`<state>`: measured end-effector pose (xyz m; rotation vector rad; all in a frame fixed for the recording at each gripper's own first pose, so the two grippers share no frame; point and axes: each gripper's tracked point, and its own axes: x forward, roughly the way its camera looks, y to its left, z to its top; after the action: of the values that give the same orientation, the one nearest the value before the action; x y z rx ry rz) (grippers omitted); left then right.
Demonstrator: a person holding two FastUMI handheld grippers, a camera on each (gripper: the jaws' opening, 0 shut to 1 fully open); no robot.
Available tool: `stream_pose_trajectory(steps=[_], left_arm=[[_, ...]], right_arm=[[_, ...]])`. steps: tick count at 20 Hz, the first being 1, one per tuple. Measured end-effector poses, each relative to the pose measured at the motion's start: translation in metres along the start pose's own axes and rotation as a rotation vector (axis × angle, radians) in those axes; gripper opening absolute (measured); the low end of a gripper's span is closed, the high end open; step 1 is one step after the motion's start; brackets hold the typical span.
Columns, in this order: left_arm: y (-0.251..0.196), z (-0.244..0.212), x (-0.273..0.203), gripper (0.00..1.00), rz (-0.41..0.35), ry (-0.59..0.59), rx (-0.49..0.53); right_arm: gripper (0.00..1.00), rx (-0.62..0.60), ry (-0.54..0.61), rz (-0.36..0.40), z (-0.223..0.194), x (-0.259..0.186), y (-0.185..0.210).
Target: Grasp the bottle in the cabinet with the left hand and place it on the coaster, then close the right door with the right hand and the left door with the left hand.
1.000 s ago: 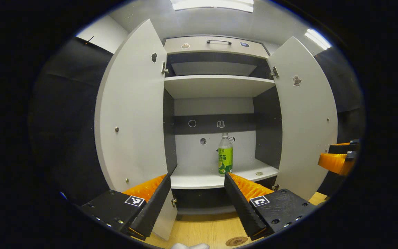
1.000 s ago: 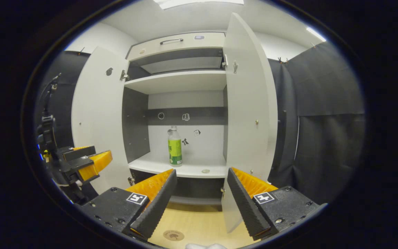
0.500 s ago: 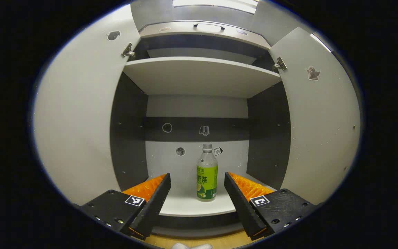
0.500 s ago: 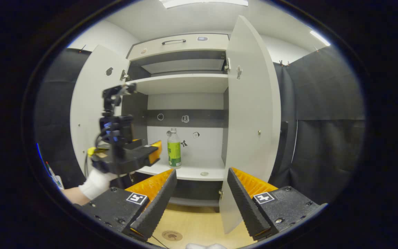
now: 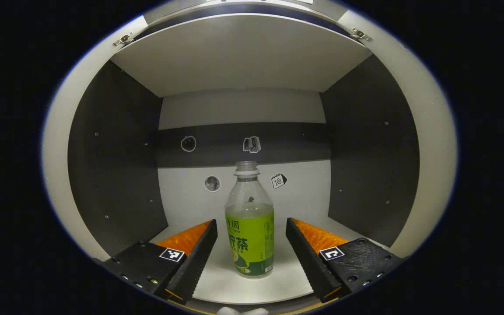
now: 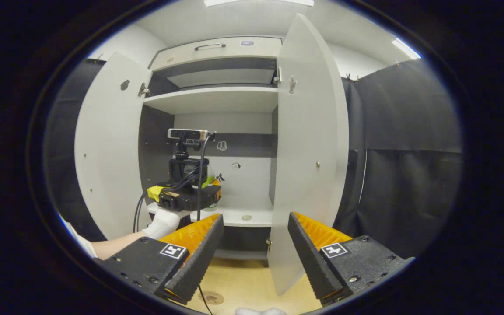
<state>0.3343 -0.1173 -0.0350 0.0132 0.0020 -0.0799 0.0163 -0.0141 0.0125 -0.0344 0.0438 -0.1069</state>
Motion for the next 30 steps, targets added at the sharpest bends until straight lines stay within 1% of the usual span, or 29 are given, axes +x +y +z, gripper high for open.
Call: stream_pose_trajectory(steps=[3, 4, 5, 6, 7, 10, 12, 13, 14, 15, 16, 17, 19, 20, 22, 23, 26, 28, 29, 30], left_arm=[[0.001, -0.012, 0.019, 0.96, -0.008, 0.034, -0.022], [0.002, -0.017, 0.025, 0.96, 0.004, 0.048, -0.021], [0.004, -0.018, 0.022, 0.89, 0.013, 0.059, -0.020], [0.004, -0.017, 0.024, 0.80, 0.006, 0.059, -0.020], [0.005, -0.012, 0.017, 0.77, 0.001, 0.056, -0.023], [0.004, 0.014, -0.016, 0.75, -0.047, -0.017, -0.021], [0.003, 0.025, -0.048, 0.75, -0.083, -0.053, -0.019], [0.000, 0.028, -0.065, 0.79, -0.104, -0.062, -0.020], [-0.001, 0.027, -0.084, 0.78, -0.125, -0.065, -0.022], [-0.001, 0.024, -0.103, 0.75, -0.137, -0.069, -0.026], [-0.003, 0.018, -0.122, 0.75, -0.154, -0.062, -0.034], [-0.005, 0.011, -0.140, 0.78, -0.168, -0.053, -0.040], [-0.007, -0.014, -0.178, 0.72, -0.190, -0.023, -0.039], [-0.009, -0.030, -0.196, 0.75, -0.200, -0.002, -0.043], [-0.011, -0.060, -0.233, 0.75, -0.214, 0.013, -0.053], [-0.013, -0.075, -0.249, 0.73, -0.219, 0.014, -0.051], [-0.024, -0.123, -0.286, 0.73, -0.244, 0.040, -0.018], [-0.031, -0.153, -0.303, 0.73, -0.261, 0.069, -0.023], [-0.035, -0.168, -0.310, 0.77, -0.272, 0.085, -0.037], [-0.039, -0.182, -0.317, 0.73, -0.279, 0.104, -0.052]], right_arm=[[0.95, -0.005, 0.013, 0.009, -0.006, -0.002, 0.004], [0.95, -0.003, 0.015, 0.016, -0.006, -0.003, 0.005], [0.95, -0.005, 0.013, 0.019, -0.005, -0.003, 0.007], [0.95, -0.008, 0.008, 0.021, -0.004, -0.005, 0.007], [0.95, -0.012, 0.004, 0.021, -0.004, -0.008, 0.007], [0.95, -0.016, -0.006, 0.031, -0.002, -0.014, 0.007], [0.95, -0.018, -0.008, 0.034, -0.003, -0.018, 0.006], [0.95, -0.016, -0.006, 0.036, -0.005, -0.020, 0.006], [0.97, -0.013, -0.005, 0.037, -0.007, -0.022, 0.005], [0.97, -0.012, -0.001, 0.037, -0.009, -0.024, 0.003], [0.97, -0.011, 0.001, 0.037, -0.012, -0.025, 0.001], [0.97, -0.012, 0.002, 0.035, -0.015, -0.026, -0.001], [0.97, -0.017, 0.014, 0.033, -0.024, -0.028, -0.005], [0.97, -0.017, 0.020, 0.038, -0.029, -0.029, -0.006], [0.97, -0.022, 0.023, 0.033, -0.035, -0.031, -0.010], [0.97, -0.026, 0.027, 0.030, -0.039, -0.033, -0.011], [0.95, -0.040, 0.035, 0.035, -0.043, -0.038, -0.012], [0.95, -0.050, 0.039, 0.040, -0.046, -0.041, -0.010], [0.97, -0.055, 0.039, 0.046, -0.046, -0.042, -0.007], [0.95, -0.063, 0.040, 0.051, -0.046, -0.043, -0.005]])
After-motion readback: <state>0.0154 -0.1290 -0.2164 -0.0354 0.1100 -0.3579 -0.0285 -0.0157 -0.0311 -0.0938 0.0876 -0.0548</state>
